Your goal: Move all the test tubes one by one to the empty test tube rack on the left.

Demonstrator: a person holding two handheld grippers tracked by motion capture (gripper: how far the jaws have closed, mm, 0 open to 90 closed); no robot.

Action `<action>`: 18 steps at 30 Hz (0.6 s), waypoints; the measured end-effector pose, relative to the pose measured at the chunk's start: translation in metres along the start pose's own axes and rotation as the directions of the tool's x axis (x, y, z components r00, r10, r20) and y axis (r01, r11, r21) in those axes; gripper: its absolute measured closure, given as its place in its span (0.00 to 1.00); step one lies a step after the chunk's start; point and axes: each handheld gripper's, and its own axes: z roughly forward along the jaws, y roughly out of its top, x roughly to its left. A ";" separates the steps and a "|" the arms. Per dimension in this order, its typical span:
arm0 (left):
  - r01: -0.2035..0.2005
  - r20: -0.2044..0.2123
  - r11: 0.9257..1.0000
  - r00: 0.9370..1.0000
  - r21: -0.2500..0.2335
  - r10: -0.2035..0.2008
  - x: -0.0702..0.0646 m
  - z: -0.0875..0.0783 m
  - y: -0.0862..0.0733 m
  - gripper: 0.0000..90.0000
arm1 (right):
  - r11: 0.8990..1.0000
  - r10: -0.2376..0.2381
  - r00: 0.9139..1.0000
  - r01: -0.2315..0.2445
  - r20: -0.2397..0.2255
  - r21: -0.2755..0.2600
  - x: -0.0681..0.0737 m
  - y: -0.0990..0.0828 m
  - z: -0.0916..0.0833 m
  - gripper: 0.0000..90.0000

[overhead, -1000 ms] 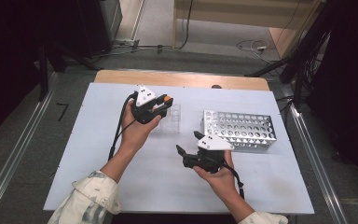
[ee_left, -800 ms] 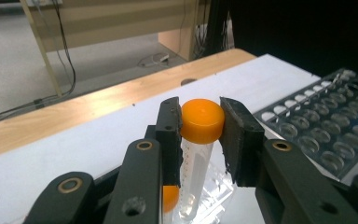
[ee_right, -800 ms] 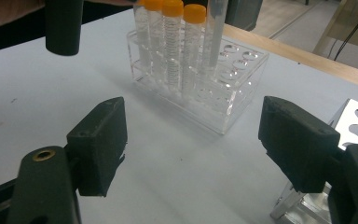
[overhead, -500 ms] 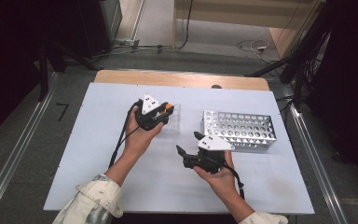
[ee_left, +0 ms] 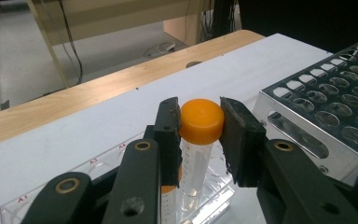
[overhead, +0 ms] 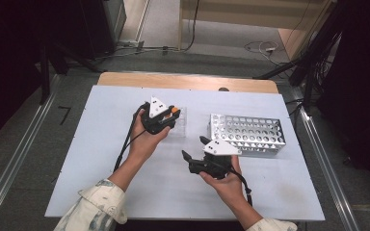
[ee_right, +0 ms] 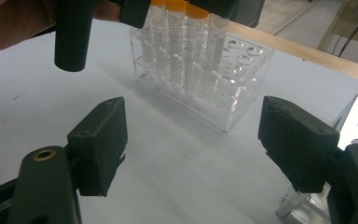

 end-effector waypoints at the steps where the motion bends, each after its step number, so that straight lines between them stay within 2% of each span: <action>1: 0.004 0.002 1.000 1.000 -0.001 -0.004 0.000 0.000 0.000 0.71 | 1.000 0.000 1.000 0.000 0.000 0.000 0.000 0.000 0.000 0.25; 8: 0.018 0.008 1.000 1.000 -0.017 -0.018 0.000 -0.003 0.002 0.61 | 1.000 0.002 1.000 -0.002 0.000 -0.004 -0.001 0.000 -0.001 0.25; 11: 0.031 0.023 0.999 0.999 -0.015 -0.031 0.001 -0.006 0.003 0.56 | 1.000 0.007 1.000 -0.007 0.002 -0.005 -0.001 0.000 -0.001 0.25; 14: 0.054 0.035 0.998 0.998 -0.039 -0.053 0.002 -0.010 0.005 0.51 | 1.000 0.012 1.000 -0.012 0.001 -0.007 -0.001 0.001 -0.002 0.25; 18: 0.074 0.048 0.997 0.996 -0.034 -0.072 0.003 -0.017 0.007 0.42 | 1.000 0.022 1.000 -0.022 0.003 -0.012 -0.004 0.001 -0.004 0.24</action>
